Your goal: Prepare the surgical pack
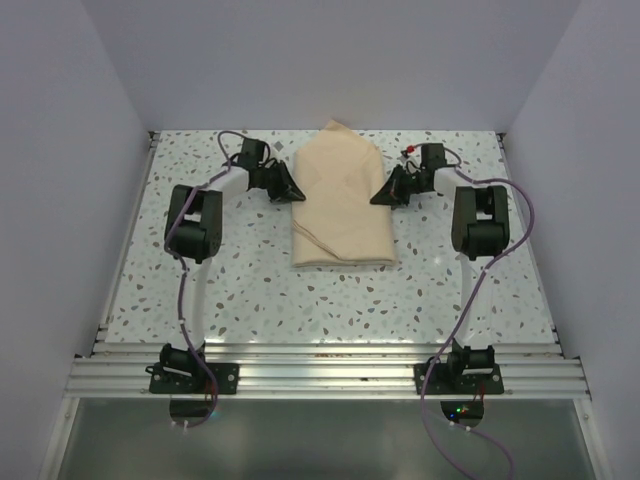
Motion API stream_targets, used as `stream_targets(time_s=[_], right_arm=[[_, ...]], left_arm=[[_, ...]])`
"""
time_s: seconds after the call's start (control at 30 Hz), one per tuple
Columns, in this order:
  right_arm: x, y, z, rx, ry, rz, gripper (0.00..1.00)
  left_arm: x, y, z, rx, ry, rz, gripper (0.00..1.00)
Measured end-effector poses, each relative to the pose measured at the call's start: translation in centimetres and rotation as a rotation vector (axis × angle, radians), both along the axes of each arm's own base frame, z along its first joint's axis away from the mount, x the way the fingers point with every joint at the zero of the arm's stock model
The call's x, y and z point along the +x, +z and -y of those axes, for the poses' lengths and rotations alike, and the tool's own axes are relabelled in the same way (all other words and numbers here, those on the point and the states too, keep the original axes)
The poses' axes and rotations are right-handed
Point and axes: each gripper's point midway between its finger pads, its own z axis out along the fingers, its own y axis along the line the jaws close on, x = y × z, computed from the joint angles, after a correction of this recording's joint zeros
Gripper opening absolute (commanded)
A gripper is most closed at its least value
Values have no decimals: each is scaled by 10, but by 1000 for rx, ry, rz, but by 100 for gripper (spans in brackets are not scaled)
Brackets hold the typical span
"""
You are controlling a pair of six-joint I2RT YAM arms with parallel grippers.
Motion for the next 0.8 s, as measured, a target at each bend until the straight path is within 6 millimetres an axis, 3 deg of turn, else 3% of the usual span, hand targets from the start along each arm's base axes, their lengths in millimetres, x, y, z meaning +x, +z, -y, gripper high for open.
stream_targets(time_s=[0.13,0.3,0.5,0.6,0.67,0.8], right_arm=[[-1,16,2,-12,-6,23,0],[4,54,-5,21,2,100,0],[10,70,-48,50,82,152,0],[11,59,-77,60,137,145,0],[7,41,-90,55,162,110,0],[-11,1,-94,10,165,-17,0]], left_arm=[[-11,7,-5,8,4,2,13],[-18,26,-4,-18,7,33,14],[-15,36,9,-57,-2,59,13],[-16,30,10,-48,-3,37,12],[-13,18,9,-32,0,0,12],[-18,-4,7,-23,-3,-80,12]])
